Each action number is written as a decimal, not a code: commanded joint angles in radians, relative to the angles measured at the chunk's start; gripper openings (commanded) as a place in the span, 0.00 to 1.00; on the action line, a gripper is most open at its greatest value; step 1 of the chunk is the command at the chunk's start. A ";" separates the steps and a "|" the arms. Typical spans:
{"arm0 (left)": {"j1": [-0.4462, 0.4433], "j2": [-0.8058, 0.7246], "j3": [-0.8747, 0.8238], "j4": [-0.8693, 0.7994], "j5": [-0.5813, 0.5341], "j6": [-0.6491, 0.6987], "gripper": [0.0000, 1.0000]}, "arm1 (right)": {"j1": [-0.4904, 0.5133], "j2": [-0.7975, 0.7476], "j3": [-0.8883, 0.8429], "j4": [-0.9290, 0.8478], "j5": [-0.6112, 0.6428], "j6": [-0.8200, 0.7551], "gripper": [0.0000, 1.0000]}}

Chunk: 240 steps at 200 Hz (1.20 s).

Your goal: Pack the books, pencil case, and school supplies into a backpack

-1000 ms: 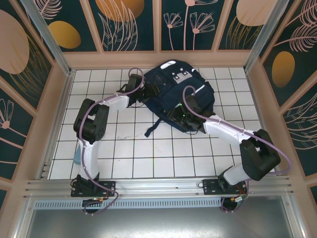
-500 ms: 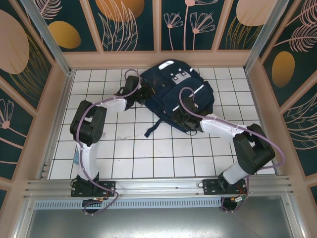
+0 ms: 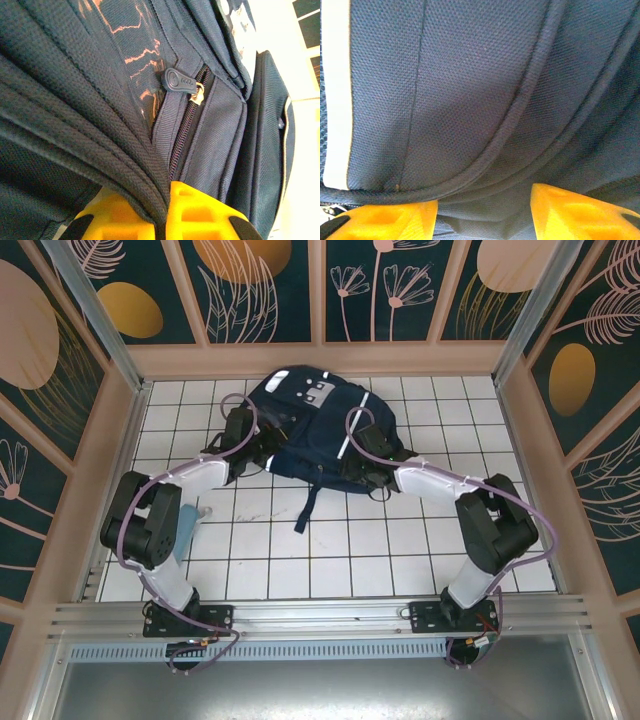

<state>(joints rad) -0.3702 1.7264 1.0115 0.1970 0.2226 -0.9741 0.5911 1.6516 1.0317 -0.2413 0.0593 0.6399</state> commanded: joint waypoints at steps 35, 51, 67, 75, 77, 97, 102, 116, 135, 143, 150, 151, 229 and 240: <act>-0.006 -0.071 0.012 -0.008 0.081 0.044 0.00 | 0.133 -0.157 -0.011 -0.083 0.148 0.015 0.54; -0.006 -0.074 0.013 -0.009 0.080 0.043 0.00 | 0.197 -0.108 0.024 -0.058 0.119 0.016 0.49; -0.006 -0.076 0.014 -0.012 0.077 0.044 0.00 | 0.248 -0.033 0.094 -0.068 0.134 0.018 0.44; -0.006 -0.077 0.012 -0.011 0.077 0.043 0.00 | 0.264 0.007 0.124 -0.066 0.132 0.021 0.41; -0.006 -0.077 0.012 -0.010 0.077 0.044 0.00 | 0.267 0.016 0.132 -0.066 0.130 0.022 0.41; -0.006 -0.077 0.014 -0.014 0.078 0.044 0.00 | 0.291 0.102 0.202 -0.059 0.138 0.045 0.37; -0.006 -0.079 0.014 -0.015 0.079 0.045 0.00 | 0.294 0.121 0.214 -0.061 0.147 0.053 0.36; -0.006 -0.080 0.013 -0.017 0.078 0.045 0.00 | 0.295 0.162 0.249 -0.096 0.193 0.100 0.34; -0.006 -0.077 0.018 -0.021 0.079 0.048 0.00 | 0.296 0.184 0.268 -0.138 0.247 0.154 0.35; -0.006 -0.076 0.019 -0.019 0.082 0.047 0.00 | 0.296 0.184 0.262 -0.132 0.248 0.158 0.35; -0.007 -0.074 0.021 -0.019 0.084 0.047 0.00 | 0.296 0.184 0.256 -0.123 0.245 0.158 0.35; -0.006 -0.074 0.021 -0.020 0.085 0.047 0.00 | 0.296 0.184 0.255 -0.123 0.245 0.159 0.35; -0.006 -0.068 0.024 -0.022 0.093 0.047 0.00 | 0.295 0.265 0.305 -0.093 0.285 0.140 0.27; -0.006 -0.065 0.024 -0.026 0.095 0.048 0.00 | 0.294 0.271 0.315 -0.104 0.307 0.150 0.24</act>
<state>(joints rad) -0.3664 1.7023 1.0115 0.1524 0.2264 -0.9733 0.8856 1.9007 1.2980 -0.3389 0.2886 0.7696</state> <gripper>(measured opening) 0.081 0.259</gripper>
